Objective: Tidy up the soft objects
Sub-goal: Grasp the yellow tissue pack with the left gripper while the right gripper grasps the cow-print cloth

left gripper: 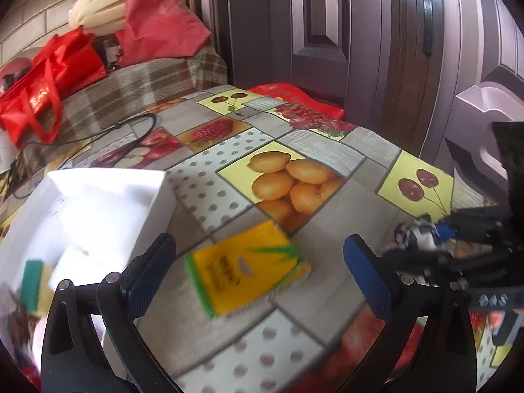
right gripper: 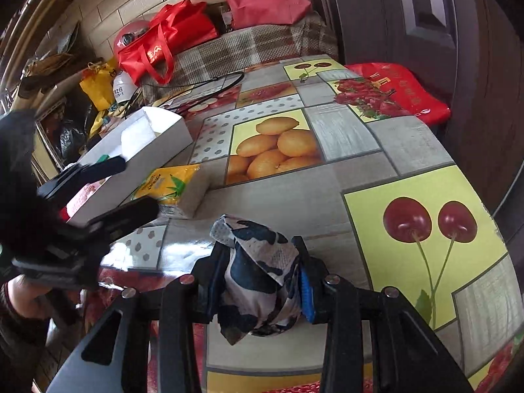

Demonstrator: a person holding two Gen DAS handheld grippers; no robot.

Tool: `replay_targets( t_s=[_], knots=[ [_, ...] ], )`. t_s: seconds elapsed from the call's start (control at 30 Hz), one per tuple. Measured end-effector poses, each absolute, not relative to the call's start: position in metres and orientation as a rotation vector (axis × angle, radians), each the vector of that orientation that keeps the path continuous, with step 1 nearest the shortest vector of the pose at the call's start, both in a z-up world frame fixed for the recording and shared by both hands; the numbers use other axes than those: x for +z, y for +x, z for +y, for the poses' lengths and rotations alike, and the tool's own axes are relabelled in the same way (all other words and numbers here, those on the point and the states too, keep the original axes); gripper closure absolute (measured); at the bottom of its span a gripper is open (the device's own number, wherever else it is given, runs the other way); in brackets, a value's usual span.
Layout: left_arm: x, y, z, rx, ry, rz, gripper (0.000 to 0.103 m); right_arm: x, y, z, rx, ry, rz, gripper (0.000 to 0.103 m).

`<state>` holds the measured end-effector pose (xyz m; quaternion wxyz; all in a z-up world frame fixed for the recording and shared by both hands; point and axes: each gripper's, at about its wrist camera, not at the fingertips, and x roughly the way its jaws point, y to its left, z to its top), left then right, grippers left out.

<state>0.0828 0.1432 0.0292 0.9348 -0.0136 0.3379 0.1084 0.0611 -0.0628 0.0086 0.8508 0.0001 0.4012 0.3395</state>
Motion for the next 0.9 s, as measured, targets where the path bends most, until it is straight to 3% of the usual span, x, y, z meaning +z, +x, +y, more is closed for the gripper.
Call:
replay_targets(
  t_s=[0.2, 0.37, 0.63, 0.67, 0.7, 0.73, 0.9],
  knots=[
    [0.008, 0.112, 0.158, 0.207, -0.066, 0.840, 0.001, 0.004, 0.075, -0.077, 0.762, 0.107, 0.870, 0.064],
    [0.000, 0.085, 0.121, 0.074, 0.030, 0.891, 0.000, 0.006, 0.072, -0.079, 0.769, 0.122, 0.858, 0.063],
    [0.004, 0.090, 0.124, 0.160, -0.015, 0.863, 0.002, 0.005, 0.074, -0.080, 0.763, 0.125, 0.862, 0.062],
    [0.001, 0.094, 0.126, 0.148, -0.034, 0.886, 0.021, 0.004, 0.075, -0.081, 0.761, 0.130, 0.864, 0.062],
    [0.003, 0.095, 0.126, 0.124, -0.045, 0.885, 0.030, 0.004, 0.076, -0.082, 0.760, 0.136, 0.868, 0.062],
    [0.006, 0.092, 0.124, 0.115, -0.035, 0.865, 0.055, 0.003, 0.076, -0.083, 0.757, 0.141, 0.868, 0.063],
    [0.017, 0.062, 0.110, 0.143, 0.038, 0.759, 0.055, 0.010, 0.068, -0.091, 0.755, 0.171, 0.802, 0.065]
  ],
)
